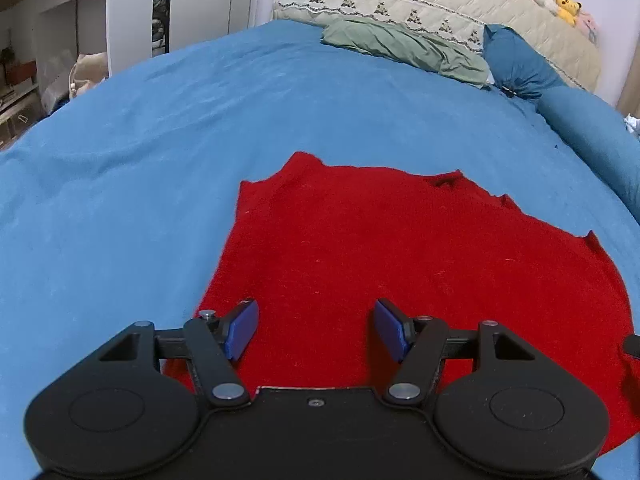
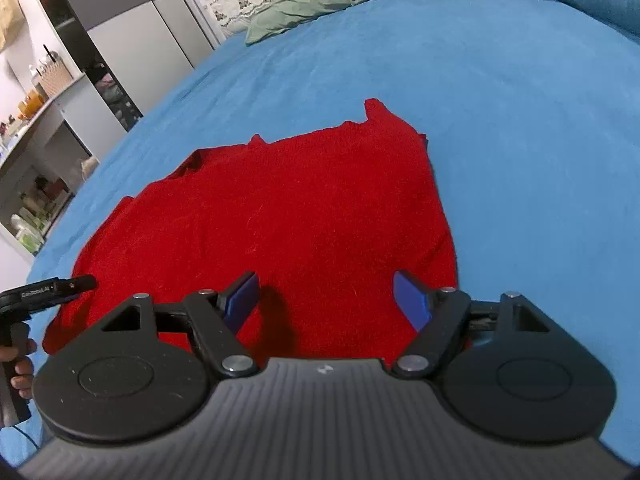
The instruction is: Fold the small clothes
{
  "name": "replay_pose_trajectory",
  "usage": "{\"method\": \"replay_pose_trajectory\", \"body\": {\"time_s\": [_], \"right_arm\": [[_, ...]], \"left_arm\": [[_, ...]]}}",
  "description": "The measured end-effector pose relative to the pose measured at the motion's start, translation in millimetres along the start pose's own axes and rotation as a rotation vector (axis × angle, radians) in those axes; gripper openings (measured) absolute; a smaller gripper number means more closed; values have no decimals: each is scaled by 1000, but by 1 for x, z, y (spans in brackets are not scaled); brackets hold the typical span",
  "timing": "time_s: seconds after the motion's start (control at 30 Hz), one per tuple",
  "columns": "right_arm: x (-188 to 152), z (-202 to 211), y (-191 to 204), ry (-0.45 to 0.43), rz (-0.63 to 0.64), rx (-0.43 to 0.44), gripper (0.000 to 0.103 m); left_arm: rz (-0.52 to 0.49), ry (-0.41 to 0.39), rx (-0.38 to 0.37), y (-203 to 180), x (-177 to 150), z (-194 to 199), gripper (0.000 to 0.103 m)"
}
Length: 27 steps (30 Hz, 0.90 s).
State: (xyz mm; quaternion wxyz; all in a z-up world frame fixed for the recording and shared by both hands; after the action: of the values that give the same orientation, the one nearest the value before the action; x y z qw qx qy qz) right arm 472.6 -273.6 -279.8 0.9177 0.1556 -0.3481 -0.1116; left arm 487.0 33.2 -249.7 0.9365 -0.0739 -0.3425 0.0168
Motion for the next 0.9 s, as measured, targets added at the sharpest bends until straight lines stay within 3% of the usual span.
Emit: {"method": "replay_pose_trajectory", "body": {"time_s": [0.1,0.23,0.27,0.3,0.33,0.5,0.77,0.9], "right_arm": [[5,18,5,-34,9,8,90],[13,60,5,-109,37,-15,93],[12,69,4,-118,47,-31,95],[10,77,2,-121,58,-49,96],[7,81,0,-120,68,-68,98],[-18,80,-9,-88,148,-185,98],[-48,47,-27,-77,115,-209,95],[-55,36,-22,-103,180,-242,92]], "left_arm": [[-14,-23,-37,-11,7,13,69],[-117,-79,-56,-44,20,41,73],[-142,-81,-67,-54,21,46,81],[-158,-79,-81,-63,20,46,96],[-169,-78,-97,-71,18,46,102],[-194,-11,-126,-98,-4,20,103],[-226,75,-109,-118,-24,-14,103],[-219,108,-72,-116,-29,-28,103]]}}
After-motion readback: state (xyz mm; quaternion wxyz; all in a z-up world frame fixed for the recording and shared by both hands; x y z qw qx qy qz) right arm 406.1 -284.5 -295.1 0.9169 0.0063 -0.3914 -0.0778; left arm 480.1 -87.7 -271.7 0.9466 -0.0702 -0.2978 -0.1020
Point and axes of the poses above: each gripper's, at about its wrist camera, not at the fingertips, and z roughly against the way its jaws point, y to its left, x to its top, the point moved 10 cm from there along -z, roughly the way its jaws point, and after that the axes turned 4 degrees about y, right-handed, at the moved point
